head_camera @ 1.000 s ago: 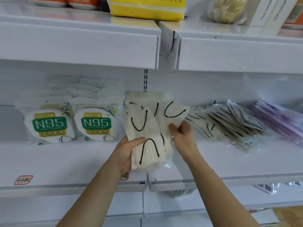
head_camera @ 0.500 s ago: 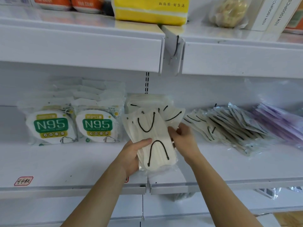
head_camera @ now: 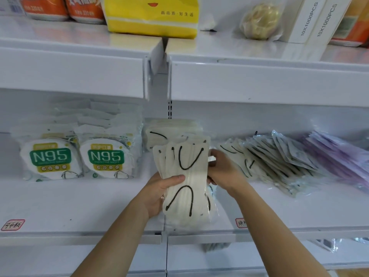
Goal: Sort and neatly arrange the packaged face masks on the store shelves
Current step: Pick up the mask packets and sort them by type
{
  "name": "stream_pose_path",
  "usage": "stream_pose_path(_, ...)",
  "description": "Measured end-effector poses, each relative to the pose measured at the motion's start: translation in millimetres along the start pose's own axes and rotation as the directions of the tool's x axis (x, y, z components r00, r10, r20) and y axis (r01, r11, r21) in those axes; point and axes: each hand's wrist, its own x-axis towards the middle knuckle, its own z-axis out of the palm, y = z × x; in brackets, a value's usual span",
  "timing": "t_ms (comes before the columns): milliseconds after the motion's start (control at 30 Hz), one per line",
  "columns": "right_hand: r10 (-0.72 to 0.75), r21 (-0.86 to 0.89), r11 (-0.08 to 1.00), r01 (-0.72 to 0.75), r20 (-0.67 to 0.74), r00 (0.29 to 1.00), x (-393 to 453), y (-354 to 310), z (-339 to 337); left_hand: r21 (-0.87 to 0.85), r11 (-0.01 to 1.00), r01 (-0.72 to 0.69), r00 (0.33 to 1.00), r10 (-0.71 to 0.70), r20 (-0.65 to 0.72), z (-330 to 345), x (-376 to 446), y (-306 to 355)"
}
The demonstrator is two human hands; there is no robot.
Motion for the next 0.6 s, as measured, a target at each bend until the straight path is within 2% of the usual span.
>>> stream_pose_path(67,0.018,0.169,0.986,0.0,-0.106,0.994,3,6,-1,0.015,0.999,-0.034,0.999,0.035,-0.033,3,2,3)
stream_pose_path(133,-0.006,0.257,0.965,0.051,-0.173,0.985,6,18,-8,0.027,0.997,-0.074,0.996,0.076,-0.052,5,2,9)
stream_pose_path(267,-0.045,0.346,0.931,0.114,-0.201,0.978,3,28,-22,0.03,0.991,-0.132,0.99,0.134,-0.042,11,2,13)
stream_pose_path(333,0.021,0.425,0.901,0.081,-0.23,0.973,1,33,-22,-0.05,0.993,-0.111,0.993,0.11,-0.034,14,4,8)
stream_pose_path(433,0.124,0.364,0.931,-0.004,-0.305,0.944,-3,43,-18,-0.158,0.986,-0.058,0.998,0.057,-0.012,18,7,-3)
stream_pose_path(467,0.138,0.449,0.894,-0.007,-0.261,0.956,-7,44,-19,-0.16,0.986,-0.055,0.998,0.053,-0.017,21,7,-6)
stream_pose_path(533,0.091,0.663,0.748,-0.038,-0.045,0.995,-13,41,-20,-0.134,0.989,-0.061,0.998,0.058,-0.032,27,7,-12)
stream_pose_path(567,0.033,0.69,0.723,-0.043,0.028,0.999,-15,41,-21,-0.124,0.99,-0.066,0.997,0.061,-0.038,30,7,-15)
stream_pose_path(600,-0.007,0.655,0.755,-0.017,0.034,0.999,-13,43,-22,-0.124,0.99,-0.073,0.997,0.068,-0.041,33,6,-18)
